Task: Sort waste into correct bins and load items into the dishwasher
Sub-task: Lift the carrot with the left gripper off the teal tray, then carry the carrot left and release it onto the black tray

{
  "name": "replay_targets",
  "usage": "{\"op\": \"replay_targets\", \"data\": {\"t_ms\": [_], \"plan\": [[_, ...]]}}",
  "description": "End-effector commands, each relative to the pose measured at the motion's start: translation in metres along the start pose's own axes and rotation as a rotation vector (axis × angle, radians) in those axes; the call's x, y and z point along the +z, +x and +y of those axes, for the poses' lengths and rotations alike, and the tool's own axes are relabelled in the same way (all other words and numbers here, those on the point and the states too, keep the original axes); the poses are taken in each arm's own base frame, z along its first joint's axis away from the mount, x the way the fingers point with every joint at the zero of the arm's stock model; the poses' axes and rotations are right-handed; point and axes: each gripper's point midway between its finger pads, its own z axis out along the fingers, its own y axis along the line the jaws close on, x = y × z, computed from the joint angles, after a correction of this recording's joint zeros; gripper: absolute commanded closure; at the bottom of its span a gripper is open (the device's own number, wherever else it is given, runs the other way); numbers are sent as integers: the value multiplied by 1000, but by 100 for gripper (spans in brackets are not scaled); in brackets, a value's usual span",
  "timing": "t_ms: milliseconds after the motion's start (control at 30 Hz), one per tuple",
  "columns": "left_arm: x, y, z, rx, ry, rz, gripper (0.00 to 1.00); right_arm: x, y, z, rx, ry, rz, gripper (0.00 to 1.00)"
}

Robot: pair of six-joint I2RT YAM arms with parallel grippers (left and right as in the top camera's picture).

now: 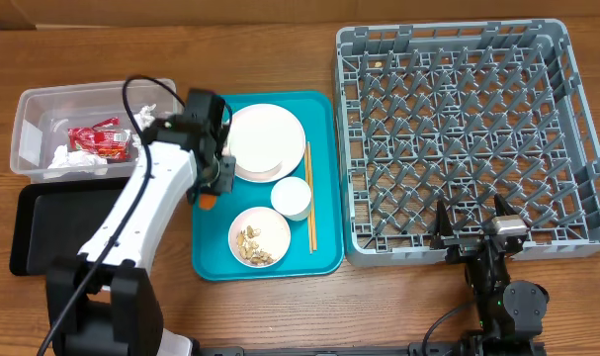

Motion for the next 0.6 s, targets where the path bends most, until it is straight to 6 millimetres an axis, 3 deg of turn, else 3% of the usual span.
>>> {"op": "replay_targets", "data": {"t_ms": [0, 333, 433, 567], "plan": [[-29, -14, -17, -20, 113, -24, 96, 0, 2, -1, 4, 4, -5, 0], [-79, -37, -9, -80, 124, -103, 96, 0, 2, -1, 4, 4, -5, 0], [-88, -42, 6, -167, 117, -118, 96, 0, 2, -1, 4, 4, -5, 0], [-90, -40, 43, -423, 98, -108, 96, 0, 2, -1, 4, 5, -5, 0]]}}
